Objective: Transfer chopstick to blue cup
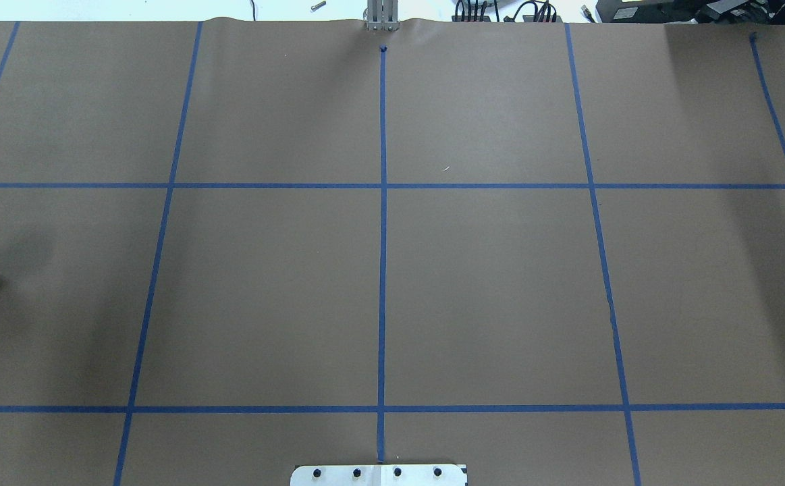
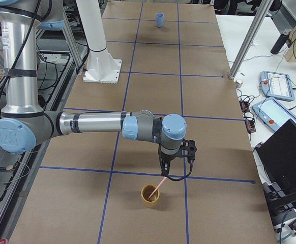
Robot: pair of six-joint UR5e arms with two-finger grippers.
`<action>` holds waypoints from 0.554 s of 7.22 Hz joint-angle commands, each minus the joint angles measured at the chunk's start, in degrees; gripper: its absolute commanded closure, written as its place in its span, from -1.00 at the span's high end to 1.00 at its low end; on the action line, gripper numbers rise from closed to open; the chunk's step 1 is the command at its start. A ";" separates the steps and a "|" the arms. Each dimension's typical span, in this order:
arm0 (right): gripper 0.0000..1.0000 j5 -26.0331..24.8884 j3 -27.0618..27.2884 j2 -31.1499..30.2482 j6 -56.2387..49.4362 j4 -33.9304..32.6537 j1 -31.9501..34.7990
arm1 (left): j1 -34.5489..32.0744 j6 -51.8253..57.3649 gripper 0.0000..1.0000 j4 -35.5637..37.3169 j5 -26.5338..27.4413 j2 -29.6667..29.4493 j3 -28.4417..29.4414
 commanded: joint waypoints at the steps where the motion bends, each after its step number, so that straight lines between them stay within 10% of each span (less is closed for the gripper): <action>1: 1.00 0.42 0.26 -0.92 0.09 1.22 0.05 | 0.00 0.00 0.98 0.00 -0.09 0.00 0.04; 4: 1.00 0.07 -0.01 -0.84 -0.09 1.23 -0.04 | 0.00 0.08 0.98 -0.17 0.00 -0.09 0.13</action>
